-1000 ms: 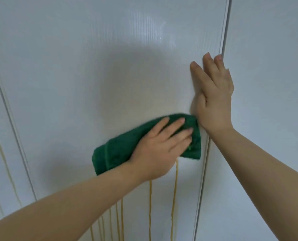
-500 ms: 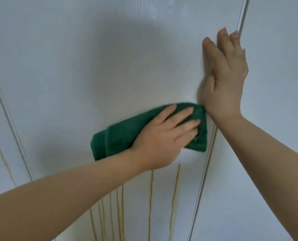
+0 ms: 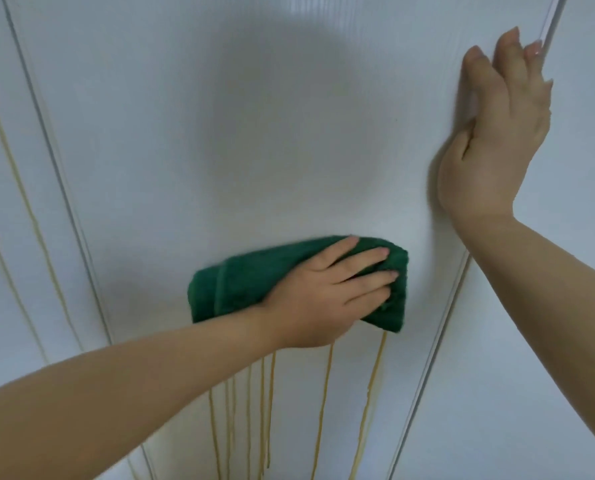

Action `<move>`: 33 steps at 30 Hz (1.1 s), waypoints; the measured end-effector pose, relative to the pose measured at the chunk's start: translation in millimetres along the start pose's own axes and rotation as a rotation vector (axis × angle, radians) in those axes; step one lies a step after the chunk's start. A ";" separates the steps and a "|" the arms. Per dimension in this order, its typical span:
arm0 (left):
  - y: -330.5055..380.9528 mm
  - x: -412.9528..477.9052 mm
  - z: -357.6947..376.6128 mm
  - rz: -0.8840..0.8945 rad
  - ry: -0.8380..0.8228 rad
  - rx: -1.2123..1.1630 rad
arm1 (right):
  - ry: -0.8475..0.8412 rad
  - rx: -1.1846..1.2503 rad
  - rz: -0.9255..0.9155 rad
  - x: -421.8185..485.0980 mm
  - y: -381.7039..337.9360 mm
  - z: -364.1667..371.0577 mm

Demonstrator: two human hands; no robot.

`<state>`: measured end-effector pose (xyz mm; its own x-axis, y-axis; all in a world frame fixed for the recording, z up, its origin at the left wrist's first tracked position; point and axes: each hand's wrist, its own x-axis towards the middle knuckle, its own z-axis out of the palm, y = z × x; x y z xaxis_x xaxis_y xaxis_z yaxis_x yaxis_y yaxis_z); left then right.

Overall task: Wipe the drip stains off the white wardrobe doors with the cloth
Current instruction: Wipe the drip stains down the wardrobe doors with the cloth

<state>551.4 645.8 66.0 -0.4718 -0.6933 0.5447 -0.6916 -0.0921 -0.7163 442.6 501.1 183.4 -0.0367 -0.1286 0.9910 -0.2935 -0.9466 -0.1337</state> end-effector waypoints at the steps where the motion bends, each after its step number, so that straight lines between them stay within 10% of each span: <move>1: 8.0 7.5 3.8 0.015 -0.017 -0.016 | 0.001 -0.014 0.024 -2.0 -3.5 0.2; 11: -58.8 -158.4 -24.2 0.037 -0.129 -0.002 | -0.078 -0.020 0.071 -59.7 -40.2 6.7; 33: 20.2 -94.6 18.9 -0.051 -0.006 -0.080 | 0.103 -0.228 -0.071 -91.6 -45.0 42.5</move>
<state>592.4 695.9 -8.3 -0.4320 -0.6934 0.5767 -0.7564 -0.0697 -0.6504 499.7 542.9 98.5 -0.1016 -0.0224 0.9946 -0.5061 -0.8595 -0.0711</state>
